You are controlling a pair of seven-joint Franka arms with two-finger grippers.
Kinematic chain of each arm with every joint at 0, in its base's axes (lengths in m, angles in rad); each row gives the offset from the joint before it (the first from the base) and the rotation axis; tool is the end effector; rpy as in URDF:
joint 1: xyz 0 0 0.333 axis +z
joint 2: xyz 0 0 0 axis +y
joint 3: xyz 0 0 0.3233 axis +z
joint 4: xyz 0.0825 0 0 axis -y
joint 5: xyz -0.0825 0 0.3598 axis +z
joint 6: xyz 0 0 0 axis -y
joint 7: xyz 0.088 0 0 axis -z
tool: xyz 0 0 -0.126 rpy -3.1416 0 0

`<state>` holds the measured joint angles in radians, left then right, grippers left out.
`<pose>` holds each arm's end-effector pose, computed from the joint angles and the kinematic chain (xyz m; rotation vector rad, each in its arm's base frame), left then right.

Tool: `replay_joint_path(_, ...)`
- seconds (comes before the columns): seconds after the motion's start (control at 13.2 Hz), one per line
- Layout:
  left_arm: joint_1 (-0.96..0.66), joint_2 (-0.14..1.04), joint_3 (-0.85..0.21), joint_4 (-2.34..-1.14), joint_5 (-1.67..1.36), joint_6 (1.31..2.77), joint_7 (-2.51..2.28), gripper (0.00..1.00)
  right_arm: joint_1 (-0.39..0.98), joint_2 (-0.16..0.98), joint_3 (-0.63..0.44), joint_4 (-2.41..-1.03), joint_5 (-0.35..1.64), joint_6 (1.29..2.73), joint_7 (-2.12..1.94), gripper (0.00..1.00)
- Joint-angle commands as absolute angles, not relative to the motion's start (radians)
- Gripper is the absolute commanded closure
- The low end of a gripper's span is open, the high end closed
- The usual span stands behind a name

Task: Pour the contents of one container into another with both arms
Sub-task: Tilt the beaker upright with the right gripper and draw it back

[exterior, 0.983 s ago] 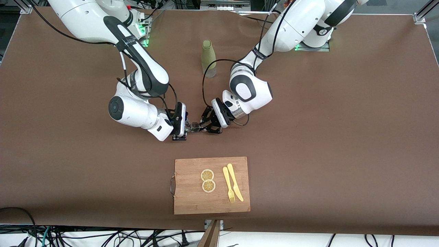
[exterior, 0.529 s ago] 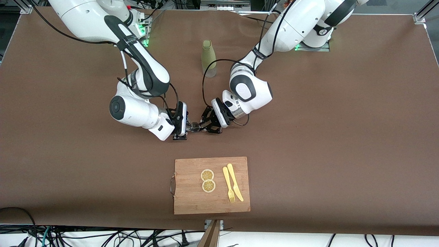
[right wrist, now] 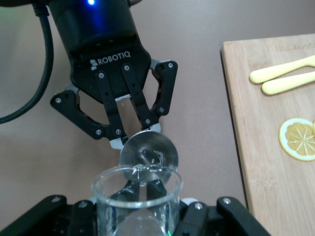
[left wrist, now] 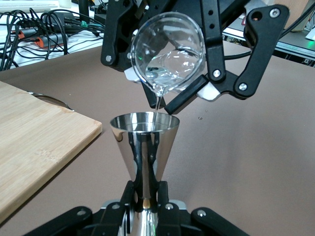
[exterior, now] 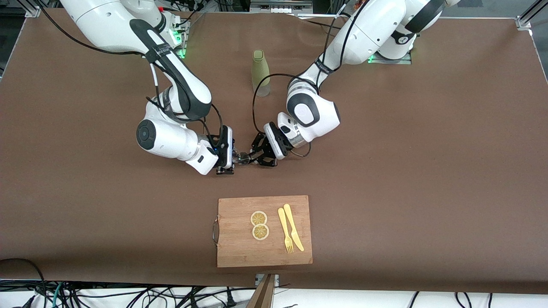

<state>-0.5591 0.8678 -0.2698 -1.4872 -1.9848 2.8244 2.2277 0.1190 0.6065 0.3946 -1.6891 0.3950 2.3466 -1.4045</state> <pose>0.5301 -0.4686 0.1746 1.9890 -1.0917 0.9980 0.5979 0.3125 0.2836 -1.8976 -1.9016 -0.3933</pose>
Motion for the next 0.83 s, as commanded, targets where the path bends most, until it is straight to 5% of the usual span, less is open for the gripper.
replay_joint_path(0.0, -0.548, 0.833, -0.273, -1.5, -2.042, 2.836, 2.261, 1.0, 0.092, 0.592, 0.405, -1.697, 0.477, 2.324, -1.488, 0.95)
replay_joint_path(0.45, -0.499, 0.798, -0.287, -1.554, -2.039, 2.829, 2.276, 1.0, 0.063, 0.601, 0.403, -1.703, 0.792, 2.324, -1.702, 0.95)
replay_joint_path(0.76, -0.306, 0.763, -0.414, -1.632, -2.039, 2.79, 2.405, 1.0, 0.026, 0.604, 0.397, -1.706, 0.968, 2.283, -1.831, 0.95)
